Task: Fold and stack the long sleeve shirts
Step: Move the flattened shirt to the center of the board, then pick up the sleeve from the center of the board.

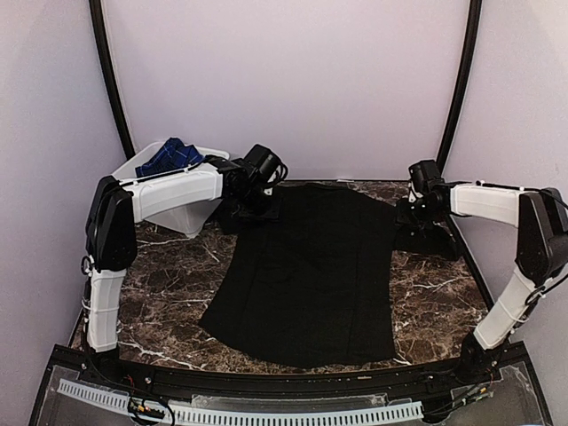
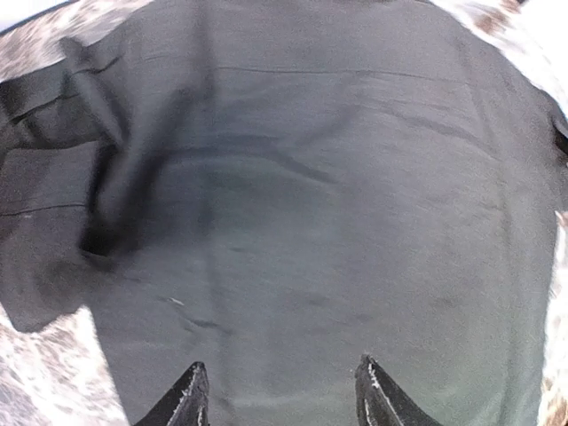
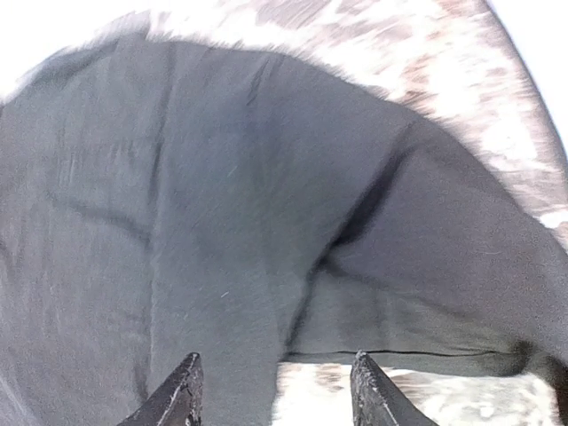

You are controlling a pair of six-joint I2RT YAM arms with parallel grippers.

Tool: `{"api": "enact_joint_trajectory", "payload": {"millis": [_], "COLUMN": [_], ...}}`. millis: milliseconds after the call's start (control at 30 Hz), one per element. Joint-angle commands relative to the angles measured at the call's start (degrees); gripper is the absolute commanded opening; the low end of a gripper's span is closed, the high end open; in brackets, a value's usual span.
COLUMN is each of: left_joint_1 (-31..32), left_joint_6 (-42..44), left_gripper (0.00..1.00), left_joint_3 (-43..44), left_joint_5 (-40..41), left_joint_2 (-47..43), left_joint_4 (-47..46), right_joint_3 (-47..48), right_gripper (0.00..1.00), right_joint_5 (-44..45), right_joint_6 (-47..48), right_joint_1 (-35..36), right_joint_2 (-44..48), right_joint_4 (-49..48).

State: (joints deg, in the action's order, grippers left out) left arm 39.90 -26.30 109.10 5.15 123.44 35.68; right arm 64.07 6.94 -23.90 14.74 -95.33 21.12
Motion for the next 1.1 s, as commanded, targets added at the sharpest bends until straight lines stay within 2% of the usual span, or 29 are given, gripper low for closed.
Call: {"api": "enact_joint_trajectory", "payload": {"millis": [0,200,400,567,733,867,933,967,1067], "left_joint_1": [2.0,3.1,3.2,3.2,3.2,3.1,3.1,3.1,3.2], "left_joint_6": [1.6,1.1,1.7,2.2,2.2,2.3,2.3,2.2,2.1], "left_gripper": [0.55,0.55,0.55,0.55,0.56,0.56,0.55,0.55,0.56], "left_joint_3": [-1.1,-5.4,-10.3,-11.1,-11.8,-12.4,-12.5,-12.5,-12.5], "left_joint_5": [-1.4,-4.8,-6.8,-7.9,-8.1,-8.3,-8.4,-8.5,-8.6], "left_joint_2": [-4.2,-7.2,-11.0,-11.9,-12.3,-12.3,-12.3,-12.3,-12.3], "left_joint_4": [2.6,1.3,-1.3,-1.8,-2.4,-3.0,-3.1,-3.2,-3.1], "right_joint_3": [-1.3,4.3,3.9,5.2,4.2,4.5,5.1,5.5,6.0], "right_gripper": [0.56,0.68,0.84,0.87,0.85,0.79,0.70,0.63,0.35], "right_joint_5": [5.2,15.4,13.7,7.8,6.7,9.1,11.4,12.9,17.6], "right_joint_6": [-1.1,1.1,5.9,8.9,9.2,8.1,6.9,6.0,2.9], "right_joint_1": [-2.9,-5.0,-7.1,-6.9,-6.1,-6.1,-6.1,-6.1,-6.7], "right_joint_2": [4.1,2.8,1.7,-2.6,-4.9,-7.6,-8.7,-8.9,-8.6], "right_joint_4": [0.8,5.8,5.5,6.0,5.2,5.4,6.3,6.9,8.4]}}
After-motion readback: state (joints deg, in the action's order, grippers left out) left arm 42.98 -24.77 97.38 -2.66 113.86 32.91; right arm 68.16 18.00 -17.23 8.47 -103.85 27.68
